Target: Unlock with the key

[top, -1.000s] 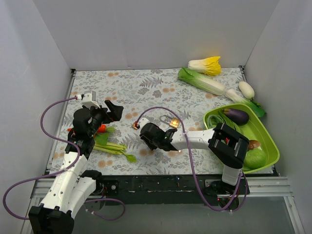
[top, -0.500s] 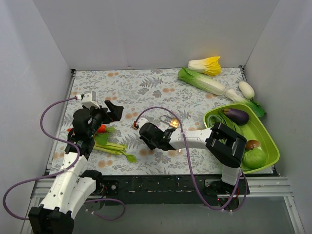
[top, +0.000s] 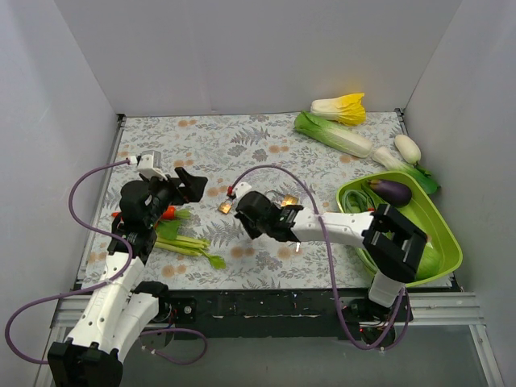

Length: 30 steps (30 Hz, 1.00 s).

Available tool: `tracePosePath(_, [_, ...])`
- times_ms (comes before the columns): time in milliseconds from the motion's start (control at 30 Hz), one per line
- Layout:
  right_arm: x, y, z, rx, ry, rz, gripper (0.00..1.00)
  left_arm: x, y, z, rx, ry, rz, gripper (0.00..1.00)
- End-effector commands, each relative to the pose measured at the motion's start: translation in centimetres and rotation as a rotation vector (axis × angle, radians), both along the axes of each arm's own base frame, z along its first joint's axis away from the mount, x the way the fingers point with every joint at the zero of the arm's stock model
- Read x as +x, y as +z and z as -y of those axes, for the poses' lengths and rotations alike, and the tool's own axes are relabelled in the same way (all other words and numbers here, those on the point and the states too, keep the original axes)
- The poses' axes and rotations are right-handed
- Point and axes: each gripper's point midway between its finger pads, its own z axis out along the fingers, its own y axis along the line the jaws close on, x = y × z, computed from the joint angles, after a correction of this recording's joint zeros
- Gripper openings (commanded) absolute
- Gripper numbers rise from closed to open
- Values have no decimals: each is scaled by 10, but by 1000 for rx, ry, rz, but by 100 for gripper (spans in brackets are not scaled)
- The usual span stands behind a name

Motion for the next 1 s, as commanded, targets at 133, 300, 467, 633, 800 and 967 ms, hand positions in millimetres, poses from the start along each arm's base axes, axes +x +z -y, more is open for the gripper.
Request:
tracePosePath(133, [35,123,10,434,-57,46,1,-29,19,57,-95,-393,75,98])
tracePosePath(300, [36,184,22,633,-46,104,1,-49,31,88,-221,-606,98,97])
tracePosePath(467, [28,228,29,759,-1,133,1,-66,41,110,-338,-671,117,98])
tracePosePath(633, [13,257,32,859,46,102,1,-72,43,122,-391,-698,129,98])
tracePosePath(800, [7,271,35,913,51,81,1,-68,40,138,-361,-705,129,98])
tracePosePath(967, [4,274,36,947,37,44,1,-67,39,154,-348,-740,123,98])
